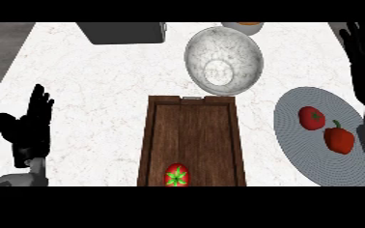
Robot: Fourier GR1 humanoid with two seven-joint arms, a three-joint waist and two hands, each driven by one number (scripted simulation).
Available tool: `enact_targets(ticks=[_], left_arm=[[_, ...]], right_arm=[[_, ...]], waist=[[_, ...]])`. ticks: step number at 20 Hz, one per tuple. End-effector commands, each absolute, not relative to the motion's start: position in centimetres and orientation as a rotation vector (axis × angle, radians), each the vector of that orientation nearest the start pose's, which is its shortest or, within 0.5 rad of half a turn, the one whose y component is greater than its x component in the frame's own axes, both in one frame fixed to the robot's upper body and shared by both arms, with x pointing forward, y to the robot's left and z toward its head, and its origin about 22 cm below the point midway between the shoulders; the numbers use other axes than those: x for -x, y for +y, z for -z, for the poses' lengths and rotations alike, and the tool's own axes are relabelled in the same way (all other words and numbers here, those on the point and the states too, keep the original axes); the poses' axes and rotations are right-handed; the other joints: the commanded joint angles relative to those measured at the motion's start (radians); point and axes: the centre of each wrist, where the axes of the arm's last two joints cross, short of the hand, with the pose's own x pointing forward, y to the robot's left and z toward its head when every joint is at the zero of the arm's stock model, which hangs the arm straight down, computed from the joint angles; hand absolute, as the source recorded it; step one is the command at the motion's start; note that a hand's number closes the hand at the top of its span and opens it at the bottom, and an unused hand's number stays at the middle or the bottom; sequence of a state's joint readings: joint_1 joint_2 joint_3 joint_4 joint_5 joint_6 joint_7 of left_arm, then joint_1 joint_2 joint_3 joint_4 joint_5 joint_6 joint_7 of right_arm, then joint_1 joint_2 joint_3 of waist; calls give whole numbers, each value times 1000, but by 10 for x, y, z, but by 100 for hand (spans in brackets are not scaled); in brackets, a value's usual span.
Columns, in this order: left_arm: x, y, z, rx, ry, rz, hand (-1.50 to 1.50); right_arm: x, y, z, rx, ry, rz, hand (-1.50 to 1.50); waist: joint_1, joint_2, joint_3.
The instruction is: Pick the bell pepper from the placemat and place it in the bowl
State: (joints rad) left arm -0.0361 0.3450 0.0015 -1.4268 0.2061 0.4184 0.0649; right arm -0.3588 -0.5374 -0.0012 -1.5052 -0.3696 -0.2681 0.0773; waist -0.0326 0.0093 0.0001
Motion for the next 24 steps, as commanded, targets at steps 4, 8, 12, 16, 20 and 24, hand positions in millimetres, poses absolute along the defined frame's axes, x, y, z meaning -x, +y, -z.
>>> enact_targets(ticks=[4, 8, 12, 16, 20, 24], left_arm=[[-272, 306, -42, -479, -1603, -31, 0], [-277, 301, -60, -458, -1665, 57, 0], [-271, 292, -55, -427, -1643, 122, 0], [-280, 281, -67, -396, -1662, 141, 0], [-291, 272, -77, -396, -1662, 152, 0], [-283, 263, -74, -361, -1676, 173, 0]], right_arm=[[-286, -382, -97, -148, -1811, -24, 150], [-245, -471, -84, 394, -1700, 60, 150], [-207, -508, -57, 74, -1896, 83, -150], [-185, -540, -72, 92, -1890, -227, -150], [-175, -566, -103, 151, -1795, -460, -150], [-186, -571, -126, 277, -1661, -664, -150]], waist=[[-10, -3, 13], [-47, 13, 17], [-12, -5, 15], [15, 0, 12], [26, 0, 7], [61, -2, 5]])
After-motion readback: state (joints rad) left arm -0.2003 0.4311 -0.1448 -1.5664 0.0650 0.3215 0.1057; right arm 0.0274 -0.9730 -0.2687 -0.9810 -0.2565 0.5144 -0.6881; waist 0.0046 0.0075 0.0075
